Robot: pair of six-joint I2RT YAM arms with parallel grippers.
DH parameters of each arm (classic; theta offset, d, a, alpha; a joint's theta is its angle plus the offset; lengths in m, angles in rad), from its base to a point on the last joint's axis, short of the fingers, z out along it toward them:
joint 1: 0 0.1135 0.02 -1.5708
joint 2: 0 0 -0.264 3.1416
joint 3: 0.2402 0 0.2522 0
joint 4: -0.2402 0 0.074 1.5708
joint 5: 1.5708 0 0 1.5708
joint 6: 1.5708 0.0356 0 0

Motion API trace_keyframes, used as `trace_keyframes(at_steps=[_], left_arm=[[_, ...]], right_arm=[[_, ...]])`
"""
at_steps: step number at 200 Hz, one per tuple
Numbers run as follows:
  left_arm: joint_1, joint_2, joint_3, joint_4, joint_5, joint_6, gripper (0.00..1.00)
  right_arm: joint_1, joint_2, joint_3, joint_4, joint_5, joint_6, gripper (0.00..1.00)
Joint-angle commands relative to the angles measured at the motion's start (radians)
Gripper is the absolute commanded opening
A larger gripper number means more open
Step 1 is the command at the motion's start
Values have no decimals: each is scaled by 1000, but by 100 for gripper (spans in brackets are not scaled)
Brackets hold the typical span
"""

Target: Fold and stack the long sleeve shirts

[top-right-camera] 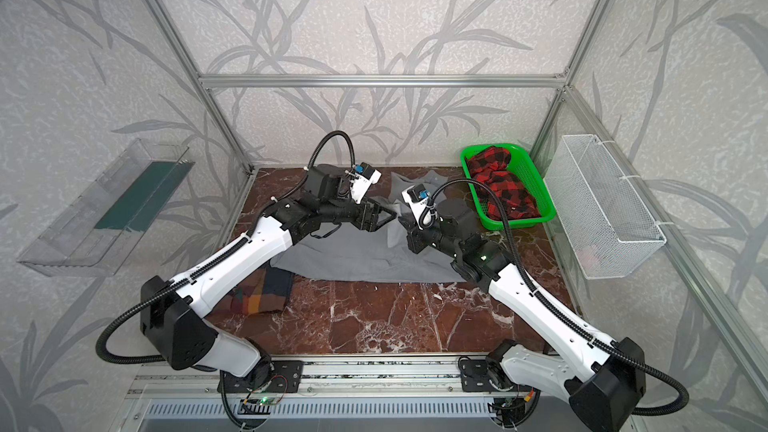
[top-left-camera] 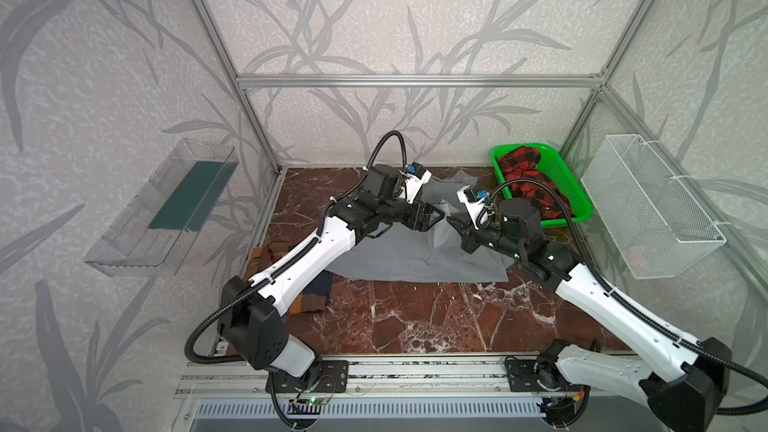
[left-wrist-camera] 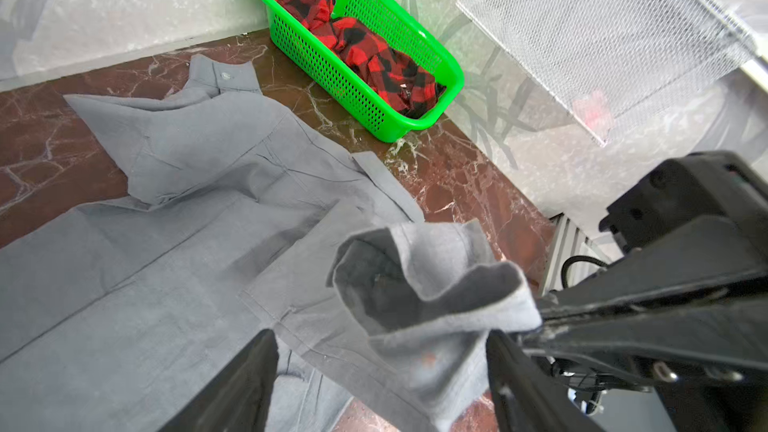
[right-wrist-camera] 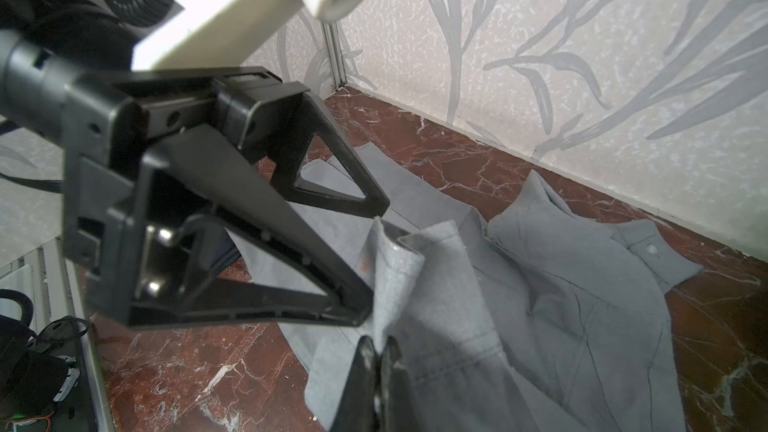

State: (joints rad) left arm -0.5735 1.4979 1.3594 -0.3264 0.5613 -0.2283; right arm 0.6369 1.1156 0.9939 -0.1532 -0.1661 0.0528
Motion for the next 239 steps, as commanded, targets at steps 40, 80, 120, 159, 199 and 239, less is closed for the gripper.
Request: trace_keyframes(at_steps=[40, 80, 120, 159, 199, 239], left_arm=[[28, -50, -170, 425, 192, -374, 77], [39, -58, -250, 653, 205, -563, 66], [44, -44, -273, 761, 237, -649, 49], [53, -24, -278, 833, 287, -714, 37], [59, -46, -298, 772, 307, -671, 46], [59, -64, -305, 690, 334, -612, 49]], right_arm=[[5, -38, -36, 85, 5, 1, 0], [4, -24, -44, 96, -6, 9, 0], [6, -19, -46, 107, -6, 13, 0], [5, -18, -44, 108, 0, 13, 0], [5, -20, -43, 104, 19, 7, 0], [5, -17, -41, 108, 22, 11, 0]])
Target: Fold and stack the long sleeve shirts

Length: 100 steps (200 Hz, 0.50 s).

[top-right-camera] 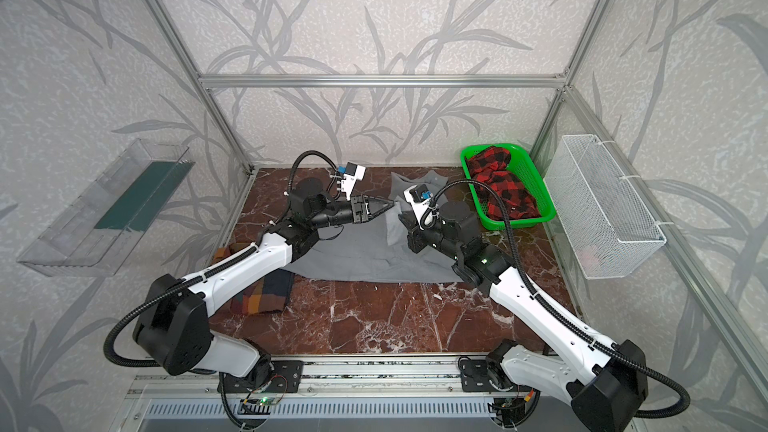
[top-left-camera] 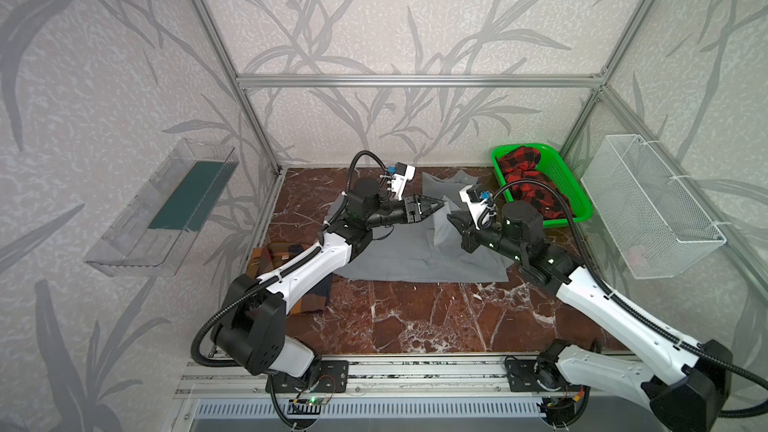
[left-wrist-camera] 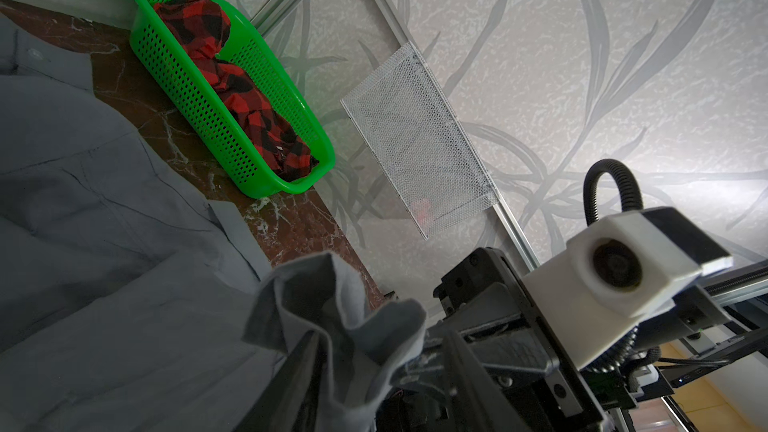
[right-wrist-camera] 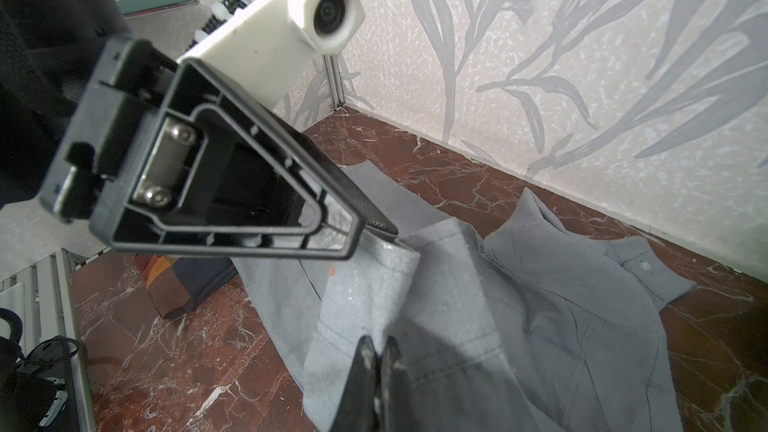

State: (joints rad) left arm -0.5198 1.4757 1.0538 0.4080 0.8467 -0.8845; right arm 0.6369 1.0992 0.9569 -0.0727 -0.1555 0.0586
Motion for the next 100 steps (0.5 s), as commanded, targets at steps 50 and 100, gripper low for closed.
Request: trace_keyframes(at_steps=[50, 100], left_arm=[[5, -30, 12, -2, 65, 14, 32], [8, -16, 39, 2, 101, 20, 0]], right_arm=[[6, 8, -1, 28, -3, 15, 0], [5, 11, 10, 28, 17, 20, 0]])
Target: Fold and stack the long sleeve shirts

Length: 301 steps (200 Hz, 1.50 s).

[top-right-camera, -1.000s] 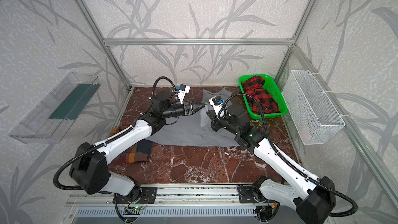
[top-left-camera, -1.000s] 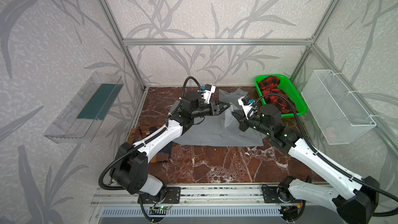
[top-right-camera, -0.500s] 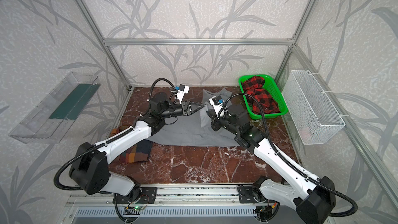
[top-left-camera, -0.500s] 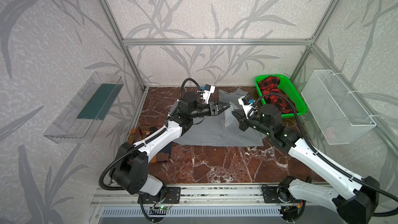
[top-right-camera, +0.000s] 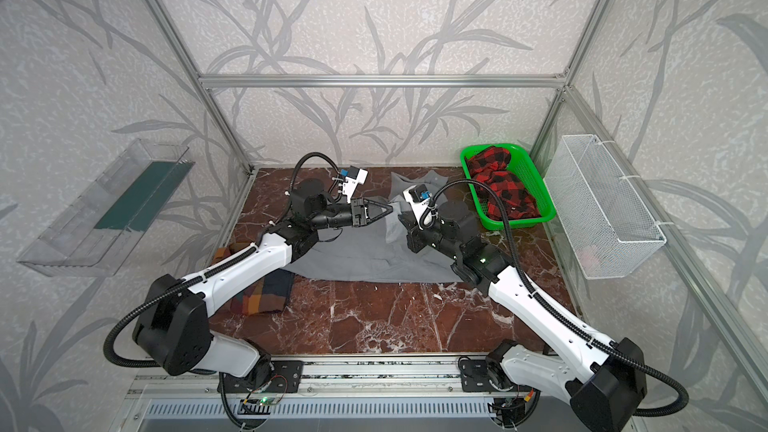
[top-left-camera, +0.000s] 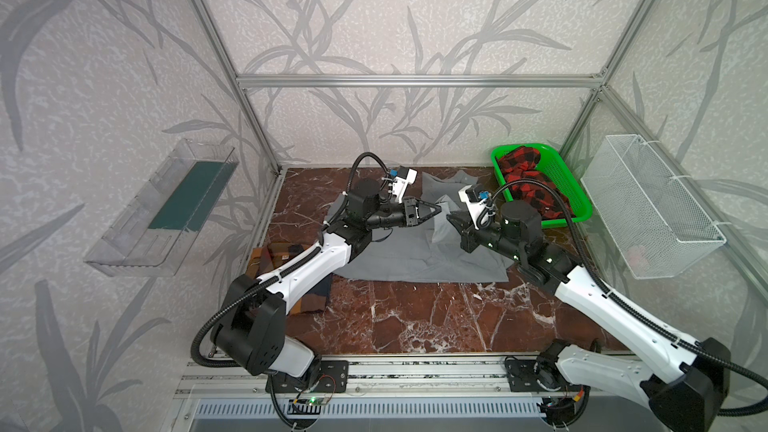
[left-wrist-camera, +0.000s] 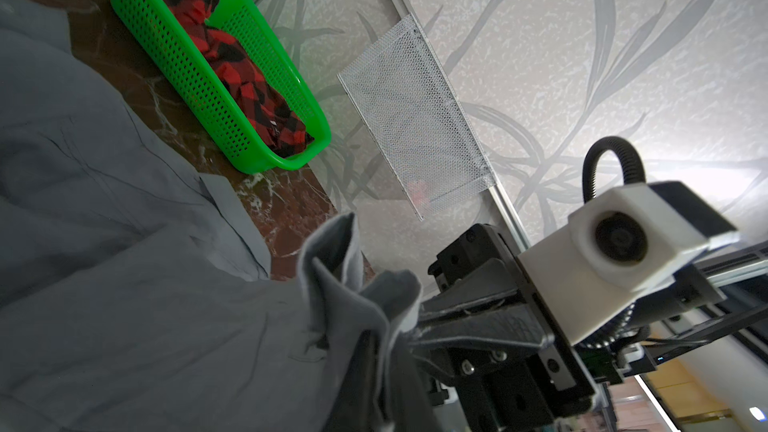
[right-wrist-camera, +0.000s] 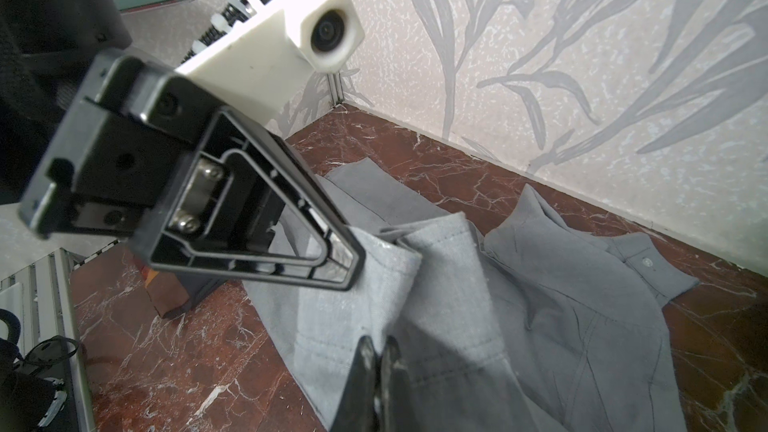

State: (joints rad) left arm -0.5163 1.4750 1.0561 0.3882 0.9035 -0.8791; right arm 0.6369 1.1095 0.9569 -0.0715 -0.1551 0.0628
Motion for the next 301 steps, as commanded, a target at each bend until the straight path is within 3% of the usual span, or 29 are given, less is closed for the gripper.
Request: trace_keyframes(at_steps=[1, 16, 29, 47, 67, 98, 143, 164, 207, 241, 301], left_arm=[[5, -16, 39, 18, 45, 19, 0], [6, -31, 82, -109, 50, 147, 0], [6, -53, 128, -283, 27, 325, 0], [7, -87, 133, -360, 21, 494, 0], [21, -108, 128, -399, 87, 647, 0], [51, -94, 107, -361, 189, 681, 0], [110, -195, 43, -520, 249, 1063, 0], [136, -234, 37, -591, 203, 1189, 0], [168, -329, -93, -566, 18, 1316, 0], [173, -372, -195, -433, -136, 1358, 0], [235, -439, -323, -120, -302, 1314, 0]], right_arm=[[5, 0, 11, 26, 18, 16, 0], [4, -10, 10, 26, 36, 34, 0], [1, -32, 2, 39, 64, 57, 16], [-20, -64, -7, 52, 63, 86, 31], [-50, -91, -6, 47, 67, 112, 35], [-87, -104, -12, 41, 58, 159, 36], [-160, -63, -48, 45, 47, 269, 40], [-184, -6, -58, 65, -13, 316, 39], [-184, 81, -113, 151, -50, 382, 39], [-184, 145, -138, 189, -63, 408, 38], [-185, 216, -191, 229, -25, 425, 37]])
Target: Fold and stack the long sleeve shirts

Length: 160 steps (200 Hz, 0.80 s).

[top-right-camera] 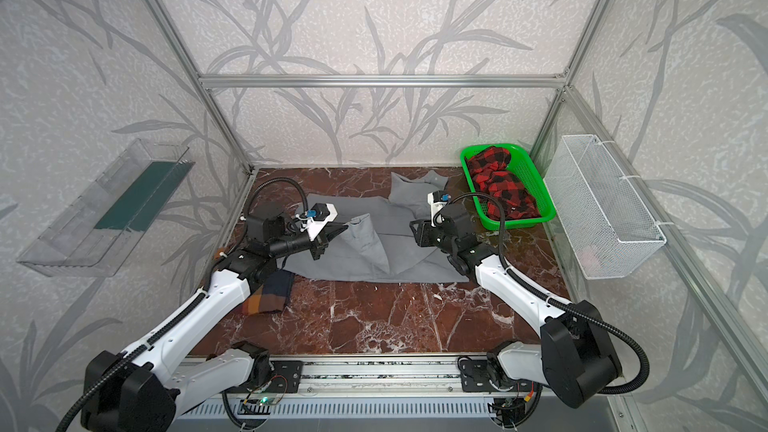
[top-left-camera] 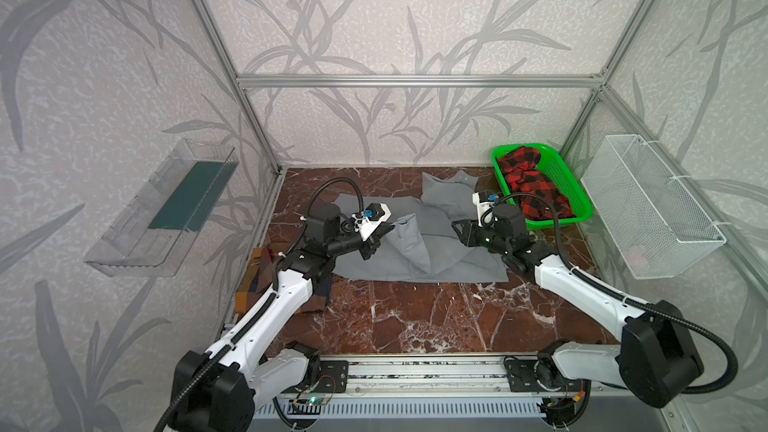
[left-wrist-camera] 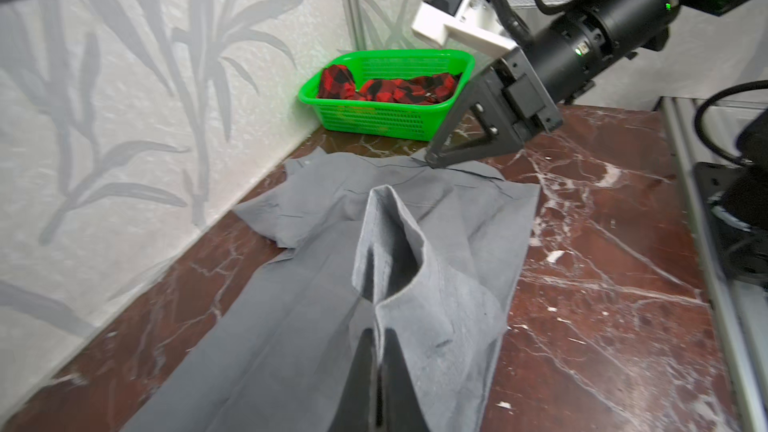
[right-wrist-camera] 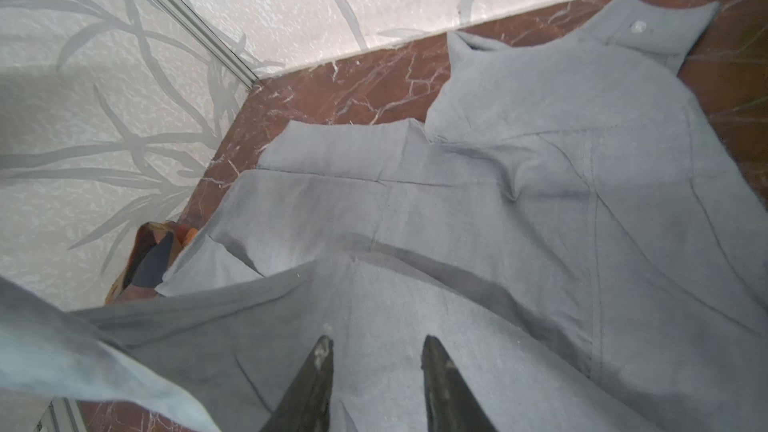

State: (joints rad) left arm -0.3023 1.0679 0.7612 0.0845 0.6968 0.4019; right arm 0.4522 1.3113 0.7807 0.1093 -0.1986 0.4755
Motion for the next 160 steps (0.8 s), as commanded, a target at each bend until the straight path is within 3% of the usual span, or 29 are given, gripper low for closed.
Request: trace_keyframes(at_steps=[1, 56, 160], left_arm=[[22, -32, -29, 187, -97, 34, 0], [66, 12, -29, 155, -108, 139, 0], [135, 41, -54, 235, -132, 96, 0]], right_arm=[[0, 15, -15, 48, 19, 12, 37], [0, 44, -18, 7, 109, -14, 36], [4, 133, -29, 6, 104, -26, 34]])
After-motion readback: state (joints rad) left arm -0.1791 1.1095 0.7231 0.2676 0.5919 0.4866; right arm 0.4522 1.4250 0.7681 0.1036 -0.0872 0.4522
